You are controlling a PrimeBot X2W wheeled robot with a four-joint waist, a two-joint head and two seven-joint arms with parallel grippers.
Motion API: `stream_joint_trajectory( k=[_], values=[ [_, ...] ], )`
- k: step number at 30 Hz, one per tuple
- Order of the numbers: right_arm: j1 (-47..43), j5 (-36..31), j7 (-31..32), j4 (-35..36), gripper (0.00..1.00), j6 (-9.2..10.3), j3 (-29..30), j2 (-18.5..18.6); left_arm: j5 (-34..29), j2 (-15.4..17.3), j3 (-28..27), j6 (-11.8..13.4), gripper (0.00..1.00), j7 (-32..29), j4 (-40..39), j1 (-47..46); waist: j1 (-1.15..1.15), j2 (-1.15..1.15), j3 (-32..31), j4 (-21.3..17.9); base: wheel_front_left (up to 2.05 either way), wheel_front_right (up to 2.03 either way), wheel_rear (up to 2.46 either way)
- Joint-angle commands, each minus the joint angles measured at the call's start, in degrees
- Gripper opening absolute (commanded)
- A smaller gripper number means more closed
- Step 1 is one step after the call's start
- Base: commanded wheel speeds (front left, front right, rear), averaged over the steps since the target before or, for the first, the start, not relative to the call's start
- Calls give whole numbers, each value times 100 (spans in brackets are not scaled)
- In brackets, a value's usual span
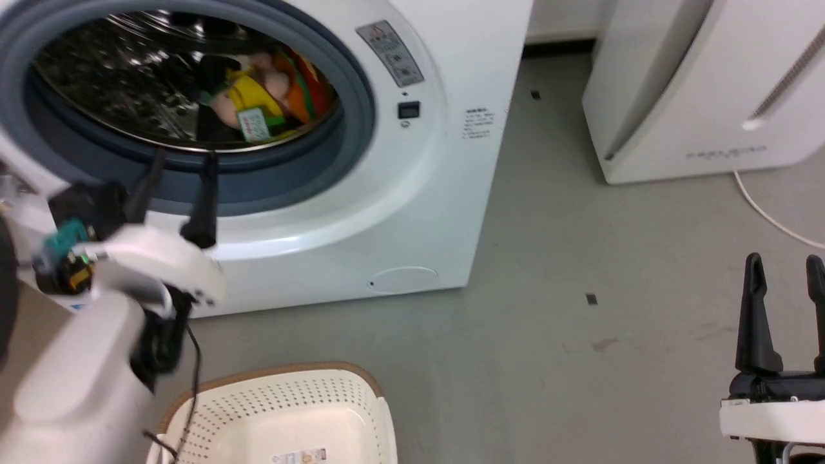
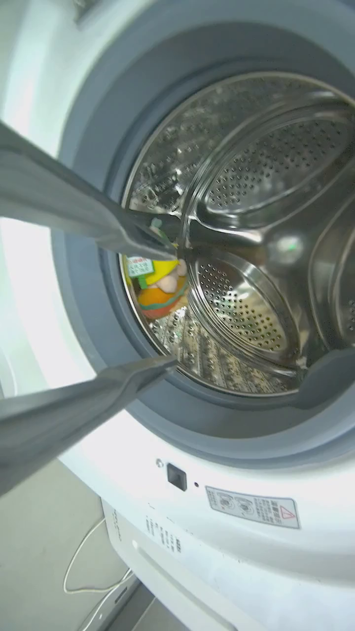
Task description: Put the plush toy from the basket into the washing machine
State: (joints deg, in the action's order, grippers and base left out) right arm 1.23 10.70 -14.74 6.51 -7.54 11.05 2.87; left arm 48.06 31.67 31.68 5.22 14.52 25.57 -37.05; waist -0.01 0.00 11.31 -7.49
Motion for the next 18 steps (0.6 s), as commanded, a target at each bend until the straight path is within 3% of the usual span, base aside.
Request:
stream_joint_trajectory(
  k=[1, 5, 9, 18],
  values=[
    [-77, -25, -26, 53, 100, 5, -5, 0, -15, -60, -70, 82, 100, 35, -163, 259, 1, 0, -225, 217, 0, 0, 0],
    [-249, -41, -26, 97, 100, 5, -77, 0, -399, -313, -647, 442, 100, 45, -1150, 1243, 1, 0, -385, 336, 0, 0, 0],
    [-361, -38, -26, 116, 100, 5, -234, 0, -894, -781, -1299, 599, 100, 46, -1961, 2254, 1, 0, -492, 408, 0, 0, 0],
    [-598, 1, -26, 56, 100, 5, -546, 0, -2431, -1765, -2136, 213, 100, 47, -2507, 3606, 1, 0, -588, 534, 0, 0, 0]
  ],
)
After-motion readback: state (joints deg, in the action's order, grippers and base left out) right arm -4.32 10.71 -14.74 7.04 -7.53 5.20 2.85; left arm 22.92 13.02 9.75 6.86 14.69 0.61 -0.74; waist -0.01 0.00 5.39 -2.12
